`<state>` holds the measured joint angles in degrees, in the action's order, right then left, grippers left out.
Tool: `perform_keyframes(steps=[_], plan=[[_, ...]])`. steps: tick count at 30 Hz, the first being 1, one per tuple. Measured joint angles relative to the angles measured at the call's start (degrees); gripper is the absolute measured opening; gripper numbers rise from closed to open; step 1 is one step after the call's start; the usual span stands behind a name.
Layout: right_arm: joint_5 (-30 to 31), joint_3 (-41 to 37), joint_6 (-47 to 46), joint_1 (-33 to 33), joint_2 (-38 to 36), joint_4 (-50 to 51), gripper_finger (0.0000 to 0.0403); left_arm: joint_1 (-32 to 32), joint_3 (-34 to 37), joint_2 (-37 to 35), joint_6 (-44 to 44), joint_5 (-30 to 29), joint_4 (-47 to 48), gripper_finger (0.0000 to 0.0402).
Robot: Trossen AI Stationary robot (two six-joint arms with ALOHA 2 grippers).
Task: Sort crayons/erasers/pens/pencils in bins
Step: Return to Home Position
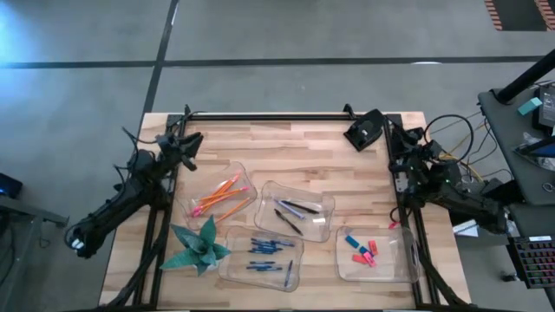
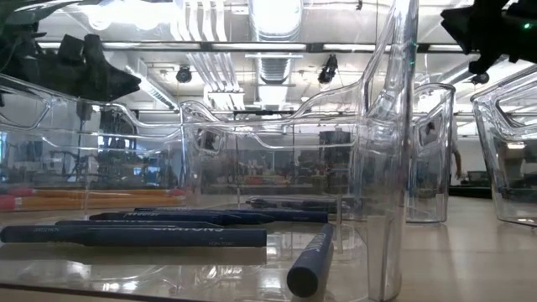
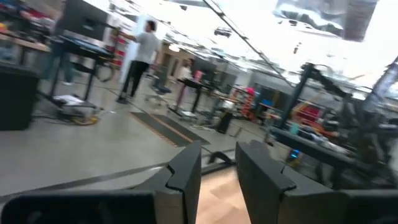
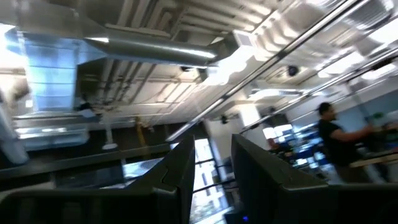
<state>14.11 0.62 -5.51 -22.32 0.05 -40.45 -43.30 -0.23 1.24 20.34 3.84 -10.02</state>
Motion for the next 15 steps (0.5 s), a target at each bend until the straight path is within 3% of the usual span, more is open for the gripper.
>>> perform_keyframes(steps=[9,15], plan=[[0.0,0.0,0.1,-13.8,0.0,0.0,0.0095,-10.7,0.0,0.0,0.0,0.0,0.0,0.0086],[0.0,0.0,0.0,-19.0,0.0,0.0,0.0095,-15.2,0.0,0.0,0.0,0.0,0.0,0.0086]])
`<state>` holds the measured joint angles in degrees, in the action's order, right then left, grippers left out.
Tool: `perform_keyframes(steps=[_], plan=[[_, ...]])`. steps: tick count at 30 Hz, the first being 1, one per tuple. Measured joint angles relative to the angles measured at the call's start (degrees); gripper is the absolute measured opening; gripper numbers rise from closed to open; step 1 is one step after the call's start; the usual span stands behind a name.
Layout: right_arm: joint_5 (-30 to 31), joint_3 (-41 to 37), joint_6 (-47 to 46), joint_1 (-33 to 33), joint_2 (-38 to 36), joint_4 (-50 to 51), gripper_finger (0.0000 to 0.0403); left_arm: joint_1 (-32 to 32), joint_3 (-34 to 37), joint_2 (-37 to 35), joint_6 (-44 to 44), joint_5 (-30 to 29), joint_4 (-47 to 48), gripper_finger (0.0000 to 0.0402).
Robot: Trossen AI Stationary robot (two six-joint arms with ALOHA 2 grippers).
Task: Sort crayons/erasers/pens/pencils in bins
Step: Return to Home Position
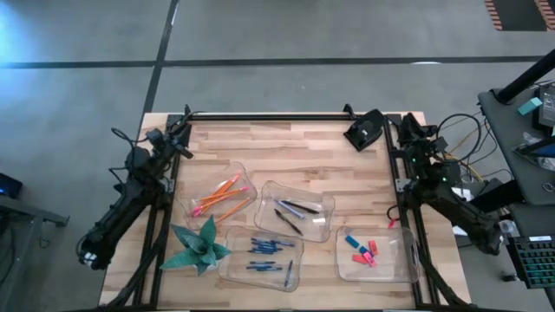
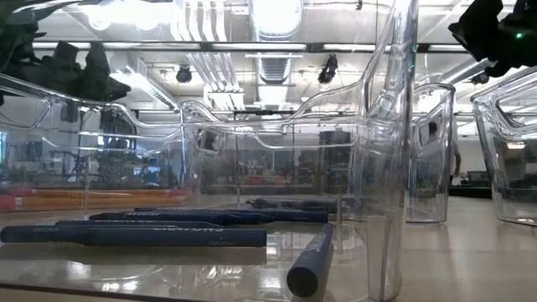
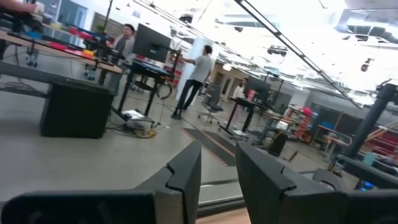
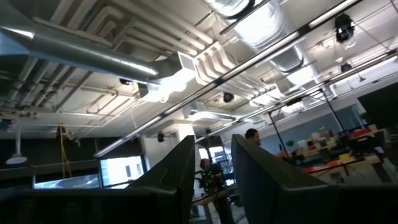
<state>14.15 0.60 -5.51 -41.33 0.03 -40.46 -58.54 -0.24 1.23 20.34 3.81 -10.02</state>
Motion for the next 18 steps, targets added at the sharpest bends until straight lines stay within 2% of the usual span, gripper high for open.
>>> perform_keyframes(steps=[18], plan=[[0.0,0.0,0.0,-0.5,4.5,0.0,0.0095,-0.5,0.0,1.1,0.0,0.0,0.0,0.0086]])
